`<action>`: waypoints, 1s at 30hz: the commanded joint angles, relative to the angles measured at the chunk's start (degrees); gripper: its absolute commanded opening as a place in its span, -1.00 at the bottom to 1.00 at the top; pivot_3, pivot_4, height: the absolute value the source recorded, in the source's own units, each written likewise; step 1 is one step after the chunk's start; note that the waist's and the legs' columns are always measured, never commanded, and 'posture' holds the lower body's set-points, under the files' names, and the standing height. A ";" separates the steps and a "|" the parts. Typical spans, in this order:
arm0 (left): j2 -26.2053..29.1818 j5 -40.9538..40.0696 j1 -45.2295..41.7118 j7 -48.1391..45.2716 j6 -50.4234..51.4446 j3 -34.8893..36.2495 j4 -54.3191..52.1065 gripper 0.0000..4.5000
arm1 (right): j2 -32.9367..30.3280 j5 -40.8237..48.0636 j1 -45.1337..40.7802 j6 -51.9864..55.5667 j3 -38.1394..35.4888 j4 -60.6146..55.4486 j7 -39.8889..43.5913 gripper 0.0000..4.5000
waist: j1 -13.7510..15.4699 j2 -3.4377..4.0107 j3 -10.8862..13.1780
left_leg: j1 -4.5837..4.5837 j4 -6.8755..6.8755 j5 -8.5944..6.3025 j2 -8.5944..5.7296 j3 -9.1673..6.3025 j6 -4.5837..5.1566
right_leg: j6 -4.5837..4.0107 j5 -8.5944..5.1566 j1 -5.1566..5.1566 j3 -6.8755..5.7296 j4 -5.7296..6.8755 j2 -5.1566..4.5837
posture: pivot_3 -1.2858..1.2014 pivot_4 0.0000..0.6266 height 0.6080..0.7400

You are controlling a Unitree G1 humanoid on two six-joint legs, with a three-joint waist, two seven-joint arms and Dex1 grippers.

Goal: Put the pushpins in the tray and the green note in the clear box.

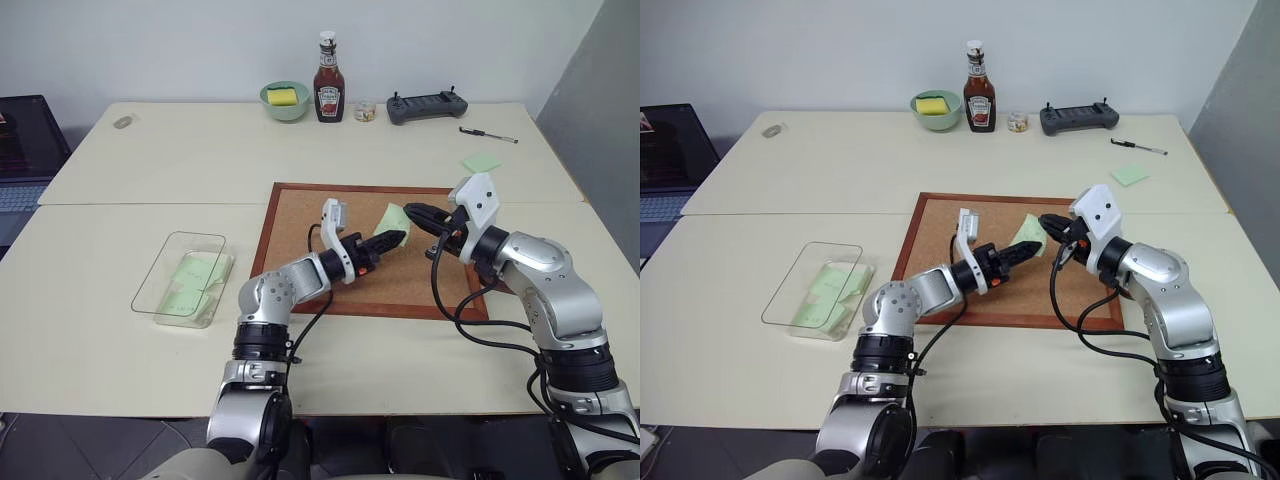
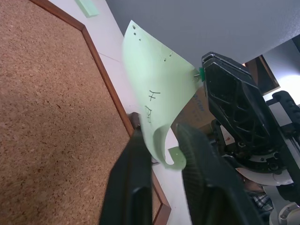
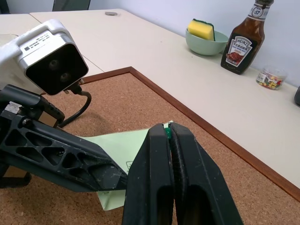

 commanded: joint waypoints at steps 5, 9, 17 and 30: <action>0.12 -0.79 0.97 0.65 -0.19 0.02 -1.60 -0.99 | -0.05 1.90 -1.38 0.79 -1.40 -1.78 0.12 -1.00 | 0.01 0.00 0.00 | 0.00 0.00 0.00 0.00 0.00 0.01 | 0.00 0.00 0.00 0.00 0.00 0.00 | 0.03 -0.52 1.00; 0.08 -0.38 1.36 0.98 -0.73 -0.22 -1.66 -0.99 | 0.80 5.43 -1.31 3.79 -3.67 -2.59 -0.79 -1.00 | 0.01 0.00 0.00 | 0.00 0.00 -0.01 0.00 0.00 0.01 | 0.00 0.00 0.01 0.00 0.00 0.00 | 0.03 -0.52 1.00; 0.21 -0.33 1.87 1.50 -1.14 -0.56 -1.92 -0.99 | 2.61 12.80 -2.03 11.04 -8.87 -4.21 -4.08 -1.00 | 0.01 0.00 0.00 | 0.00 0.00 -0.02 0.00 0.00 0.04 | 0.00 0.00 0.00 0.00 0.01 0.00 | 0.03 -0.52 1.00; 1.02 1.37 2.84 1.25 -2.64 -2.97 -3.71 -0.99 | -5.44 12.01 3.11 11.06 -13.81 -6.31 -5.30 -1.00 | 0.26 0.00 0.00 | -0.02 0.00 -0.03 -0.02 0.00 0.06 | 0.00 0.00 0.02 0.01 -0.02 0.00 | 0.03 -0.52 1.00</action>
